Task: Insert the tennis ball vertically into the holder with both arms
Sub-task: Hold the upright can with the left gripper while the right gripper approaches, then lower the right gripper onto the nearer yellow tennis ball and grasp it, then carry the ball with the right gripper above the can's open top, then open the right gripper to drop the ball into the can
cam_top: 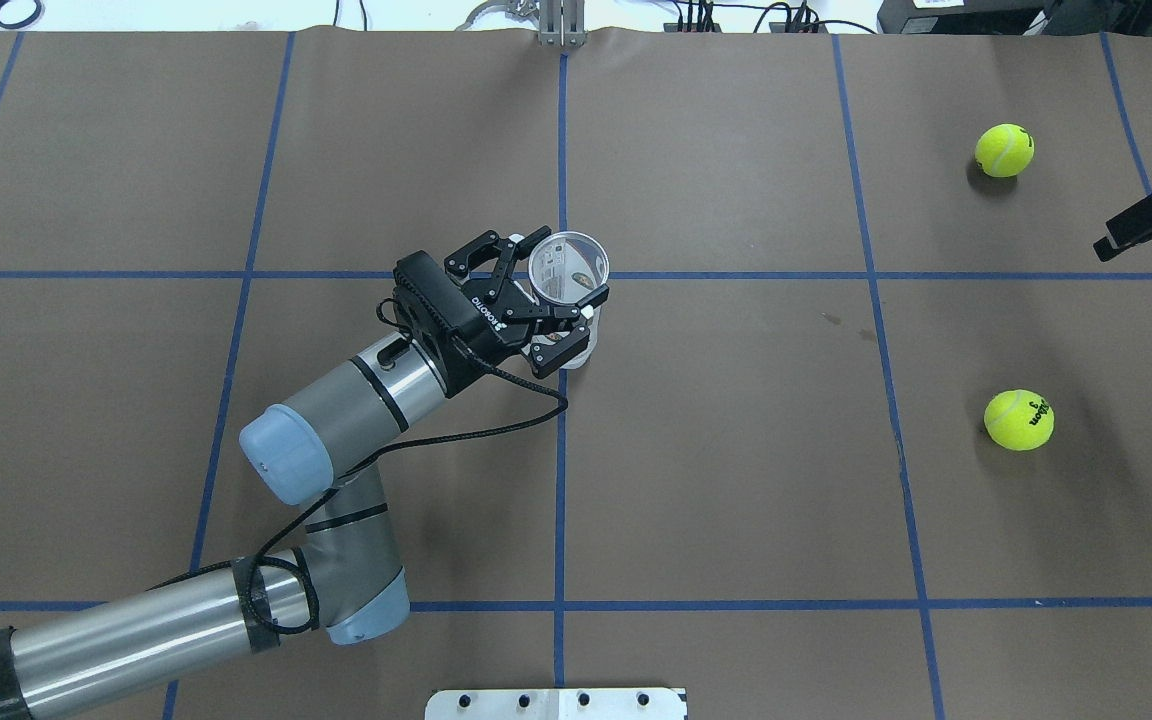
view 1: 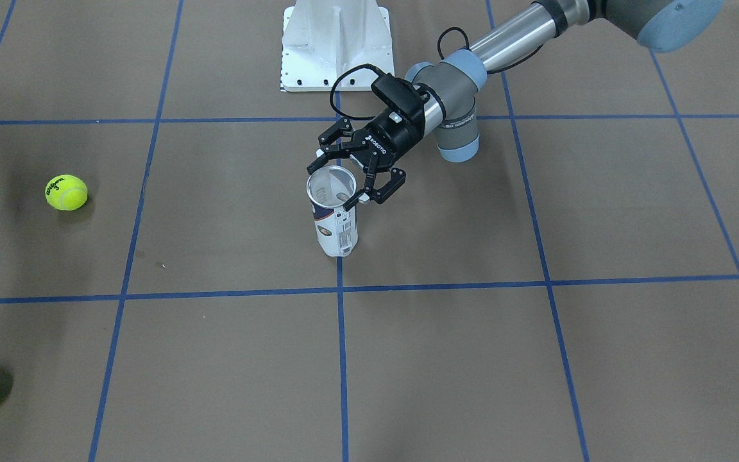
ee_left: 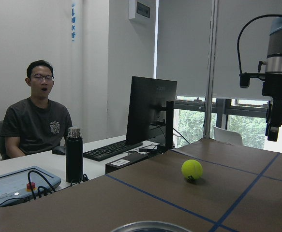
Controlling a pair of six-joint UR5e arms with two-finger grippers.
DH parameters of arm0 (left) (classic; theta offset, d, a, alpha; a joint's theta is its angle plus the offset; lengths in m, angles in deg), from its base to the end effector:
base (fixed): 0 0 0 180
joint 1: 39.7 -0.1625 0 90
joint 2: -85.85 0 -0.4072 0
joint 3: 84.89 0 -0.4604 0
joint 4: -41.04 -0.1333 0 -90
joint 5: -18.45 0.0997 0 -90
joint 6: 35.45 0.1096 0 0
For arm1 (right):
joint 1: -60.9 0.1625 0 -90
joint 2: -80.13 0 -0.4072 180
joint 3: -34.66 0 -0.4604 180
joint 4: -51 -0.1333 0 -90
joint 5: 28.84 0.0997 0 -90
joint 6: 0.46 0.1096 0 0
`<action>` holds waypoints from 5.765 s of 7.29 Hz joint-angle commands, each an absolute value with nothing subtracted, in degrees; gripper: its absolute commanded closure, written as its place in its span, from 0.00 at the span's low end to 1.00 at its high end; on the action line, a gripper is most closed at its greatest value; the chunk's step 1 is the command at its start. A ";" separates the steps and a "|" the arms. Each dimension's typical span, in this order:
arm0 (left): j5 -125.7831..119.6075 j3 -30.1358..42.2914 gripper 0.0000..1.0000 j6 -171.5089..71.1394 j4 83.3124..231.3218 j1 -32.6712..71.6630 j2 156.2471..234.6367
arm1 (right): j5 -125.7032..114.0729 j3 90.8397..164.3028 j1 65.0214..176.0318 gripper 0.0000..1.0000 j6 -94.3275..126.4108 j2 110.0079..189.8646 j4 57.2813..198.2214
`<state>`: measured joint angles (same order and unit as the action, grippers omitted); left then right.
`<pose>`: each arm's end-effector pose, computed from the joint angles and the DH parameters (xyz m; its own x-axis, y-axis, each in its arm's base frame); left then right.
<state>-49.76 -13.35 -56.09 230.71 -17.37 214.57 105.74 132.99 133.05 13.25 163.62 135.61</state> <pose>0.6046 -0.4364 0.1836 0.4459 0.7562 -0.4788 0.6612 0.0823 0.7457 -0.1339 -0.5996 0.4879 0.6546 -0.2249 0.7218 0.1364 0.9742 0.1798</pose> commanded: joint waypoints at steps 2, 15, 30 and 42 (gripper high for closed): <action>-49.76 -13.35 0.11 -56.02 230.71 -17.38 214.61 | 105.81 133.36 129.20 0.01 18.21 167.82 128.23; -49.76 -13.26 0.11 -56.11 230.71 -17.38 214.61 | 93.33 136.27 108.80 0.23 38.74 175.58 112.53; -49.76 -13.26 0.09 -56.20 230.71 -17.38 214.17 | 98.52 140.05 110.74 1.00 59.88 132.46 150.76; -49.76 -13.26 0.14 -56.11 230.71 -17.38 214.08 | 92.98 127.83 102.73 1.00 72.23 117.75 147.42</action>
<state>-49.76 -13.30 -56.14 230.71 -17.38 214.08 93.50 127.96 103.10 72.14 117.80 147.54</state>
